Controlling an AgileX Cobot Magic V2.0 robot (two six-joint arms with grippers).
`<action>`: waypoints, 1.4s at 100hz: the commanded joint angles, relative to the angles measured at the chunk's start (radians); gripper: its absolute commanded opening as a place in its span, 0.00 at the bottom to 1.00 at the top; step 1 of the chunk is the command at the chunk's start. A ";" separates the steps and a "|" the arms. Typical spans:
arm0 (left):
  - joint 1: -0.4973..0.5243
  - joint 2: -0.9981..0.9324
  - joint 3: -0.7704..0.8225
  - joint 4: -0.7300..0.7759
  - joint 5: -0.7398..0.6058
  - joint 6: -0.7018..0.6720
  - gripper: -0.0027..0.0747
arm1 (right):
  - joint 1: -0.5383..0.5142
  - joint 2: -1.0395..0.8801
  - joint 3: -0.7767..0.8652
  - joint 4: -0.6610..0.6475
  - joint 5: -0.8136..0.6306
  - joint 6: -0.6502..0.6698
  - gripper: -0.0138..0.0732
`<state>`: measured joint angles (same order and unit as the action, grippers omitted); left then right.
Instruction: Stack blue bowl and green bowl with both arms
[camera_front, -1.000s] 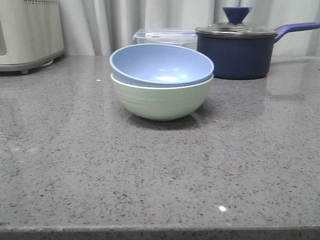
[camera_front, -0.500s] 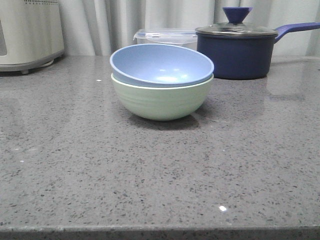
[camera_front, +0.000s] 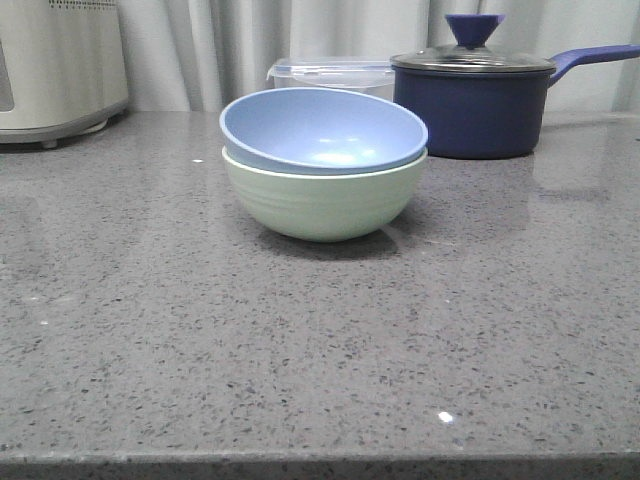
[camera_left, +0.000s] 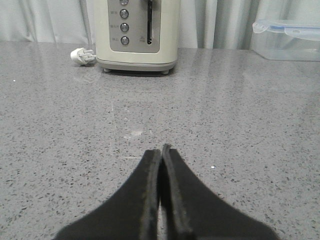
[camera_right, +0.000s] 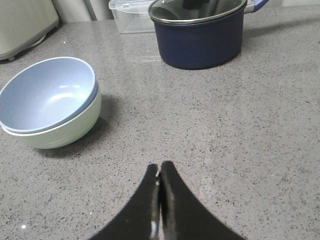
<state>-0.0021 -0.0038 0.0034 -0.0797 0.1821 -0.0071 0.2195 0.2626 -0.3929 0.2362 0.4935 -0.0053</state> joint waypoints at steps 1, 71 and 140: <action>0.002 -0.035 0.040 -0.002 -0.072 -0.007 0.01 | -0.005 0.006 -0.026 0.001 -0.077 -0.012 0.07; 0.002 -0.035 0.040 -0.002 -0.072 -0.007 0.01 | -0.005 0.006 -0.026 0.001 -0.077 -0.012 0.07; 0.002 -0.035 0.040 -0.002 -0.072 -0.007 0.01 | -0.135 -0.026 0.147 -0.124 -0.351 -0.002 0.07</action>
<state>0.0000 -0.0038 0.0034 -0.0797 0.1856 -0.0071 0.1113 0.2524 -0.2761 0.1237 0.3231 0.0000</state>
